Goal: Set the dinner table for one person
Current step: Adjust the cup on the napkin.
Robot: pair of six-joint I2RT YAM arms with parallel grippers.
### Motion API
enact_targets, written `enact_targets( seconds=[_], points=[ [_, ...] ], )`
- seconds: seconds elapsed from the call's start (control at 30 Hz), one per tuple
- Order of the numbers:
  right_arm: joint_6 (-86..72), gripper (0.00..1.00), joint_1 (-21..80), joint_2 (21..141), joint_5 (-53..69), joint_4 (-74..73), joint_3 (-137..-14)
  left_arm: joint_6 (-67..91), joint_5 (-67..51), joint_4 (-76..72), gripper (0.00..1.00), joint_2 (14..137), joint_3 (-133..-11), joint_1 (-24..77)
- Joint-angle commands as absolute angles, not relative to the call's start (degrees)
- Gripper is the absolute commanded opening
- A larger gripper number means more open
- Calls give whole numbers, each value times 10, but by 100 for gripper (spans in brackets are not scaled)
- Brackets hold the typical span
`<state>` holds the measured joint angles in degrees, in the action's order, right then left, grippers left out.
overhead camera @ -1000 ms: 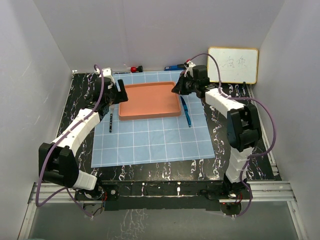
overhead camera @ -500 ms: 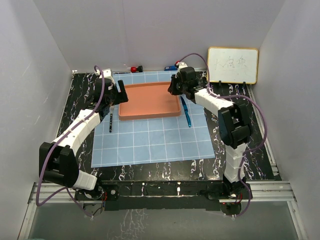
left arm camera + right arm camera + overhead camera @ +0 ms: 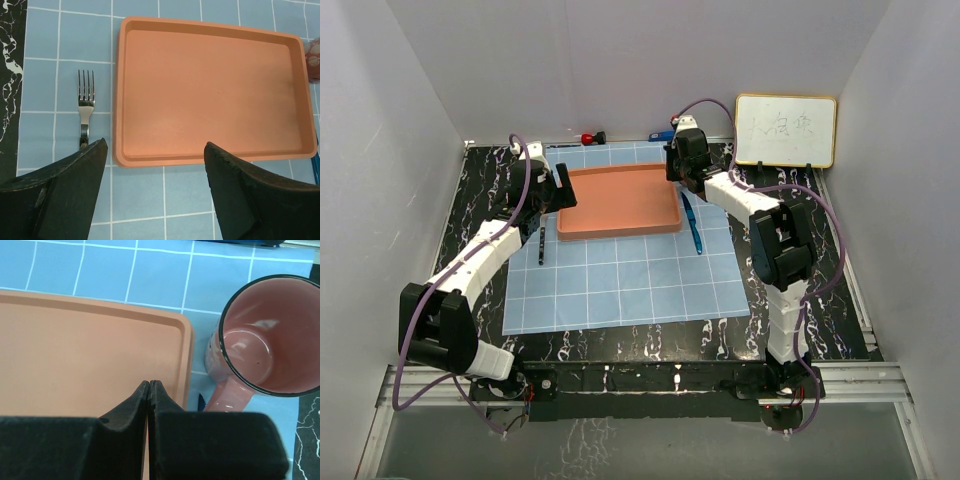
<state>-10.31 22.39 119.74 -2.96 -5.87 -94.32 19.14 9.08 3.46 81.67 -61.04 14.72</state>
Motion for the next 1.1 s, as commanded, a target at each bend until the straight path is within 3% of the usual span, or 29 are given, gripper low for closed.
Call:
enact_targets(
  seconds=[0.0,1.07],
  points=[
    [-88,0,227,1190,-74,-46,-960,193,98,32,77,802,-604,143],
    [-6,0,228,1162,-285,-57,-893,186,134,38,85,760,-567,140]
  ],
)
